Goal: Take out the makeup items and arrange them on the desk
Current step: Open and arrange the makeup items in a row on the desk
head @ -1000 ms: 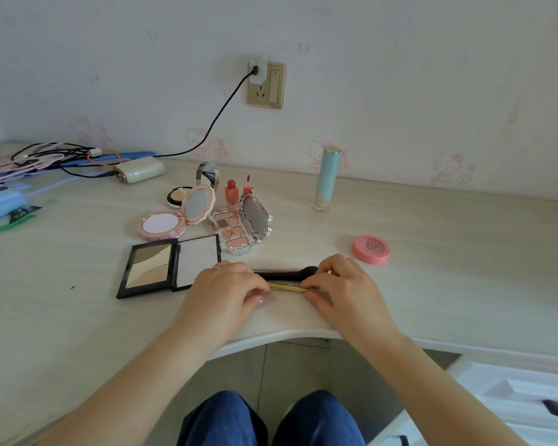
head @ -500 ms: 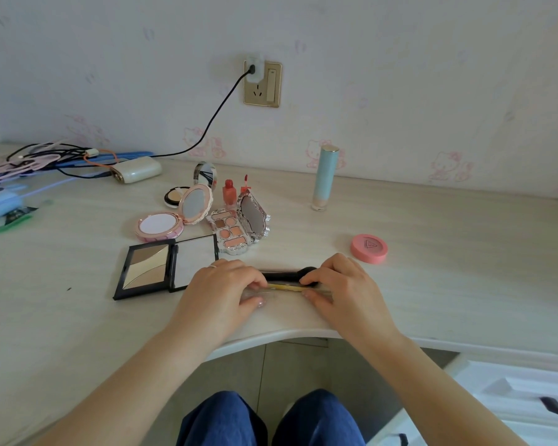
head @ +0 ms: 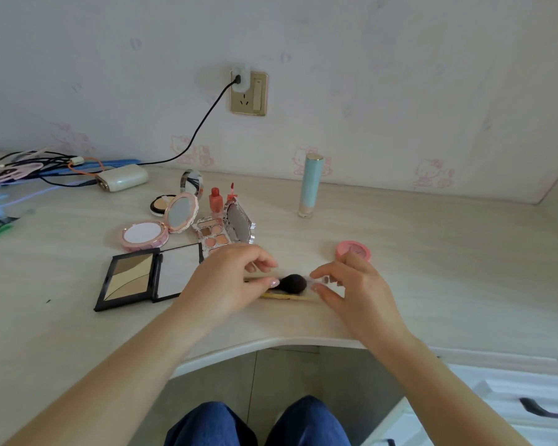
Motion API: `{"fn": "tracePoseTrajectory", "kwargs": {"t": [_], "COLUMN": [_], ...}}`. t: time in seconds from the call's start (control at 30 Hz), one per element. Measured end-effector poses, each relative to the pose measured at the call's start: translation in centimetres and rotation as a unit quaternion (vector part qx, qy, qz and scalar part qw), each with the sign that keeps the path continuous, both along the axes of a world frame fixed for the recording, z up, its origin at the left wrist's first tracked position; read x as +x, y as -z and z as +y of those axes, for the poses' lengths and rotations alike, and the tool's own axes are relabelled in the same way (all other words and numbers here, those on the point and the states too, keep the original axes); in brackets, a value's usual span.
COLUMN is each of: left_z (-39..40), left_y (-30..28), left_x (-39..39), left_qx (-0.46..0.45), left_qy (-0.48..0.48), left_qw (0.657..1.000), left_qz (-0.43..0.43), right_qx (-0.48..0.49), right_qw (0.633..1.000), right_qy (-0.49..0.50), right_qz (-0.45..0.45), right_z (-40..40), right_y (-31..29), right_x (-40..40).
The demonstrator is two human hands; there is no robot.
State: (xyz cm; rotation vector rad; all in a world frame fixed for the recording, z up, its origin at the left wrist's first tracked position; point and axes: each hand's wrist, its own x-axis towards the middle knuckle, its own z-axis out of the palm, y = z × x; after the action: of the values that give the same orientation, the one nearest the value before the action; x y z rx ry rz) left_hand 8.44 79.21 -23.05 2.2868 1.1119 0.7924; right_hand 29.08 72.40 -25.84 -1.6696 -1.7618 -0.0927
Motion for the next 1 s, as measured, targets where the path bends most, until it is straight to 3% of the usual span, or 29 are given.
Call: {"fn": "tracePoseTrajectory", "kwargs": {"t": [0.17,0.33,0.43,0.67,0.77,0.87,1.0], "left_z": [1.8,3.5,4.3,5.7,5.9,5.8,4.9], "left_y": [-1.9,-1.3,-0.2,1.2,1.5,0.4,-1.7], "left_x": [4.8,11.4,13.8,15.5,15.4,15.0,14.0], "left_qx": [-0.020,-0.017,-0.044,-0.040,-0.058,-0.175,-0.310], "left_qy": [0.031,0.059,0.072,0.074,0.088,0.101,0.115], "left_qw": [0.999,0.992,0.981,0.983,0.988,0.979,0.917], "left_qz": [-0.019,0.114,0.174,0.161,0.111,-0.027,-0.223], "right_qx": [-0.007,-0.153,-0.186,-0.189,-0.187,-0.149,-0.071], "right_qw": [0.997,0.981,0.976,0.977,0.978,0.967,0.925], "right_qy": [0.071,0.109,0.102,0.092,0.081,0.052,-0.031], "right_qz": [0.028,0.038,0.039,0.038,0.054,0.199,0.372], "right_z": [0.3,1.4,2.2,3.4,3.4,3.1,2.6], "right_y": [-1.5,-1.0,-0.7,-0.4,-0.3,-0.6,-2.3], "right_x": [4.6,7.7,8.4,9.2,9.6,9.6,9.3]}}
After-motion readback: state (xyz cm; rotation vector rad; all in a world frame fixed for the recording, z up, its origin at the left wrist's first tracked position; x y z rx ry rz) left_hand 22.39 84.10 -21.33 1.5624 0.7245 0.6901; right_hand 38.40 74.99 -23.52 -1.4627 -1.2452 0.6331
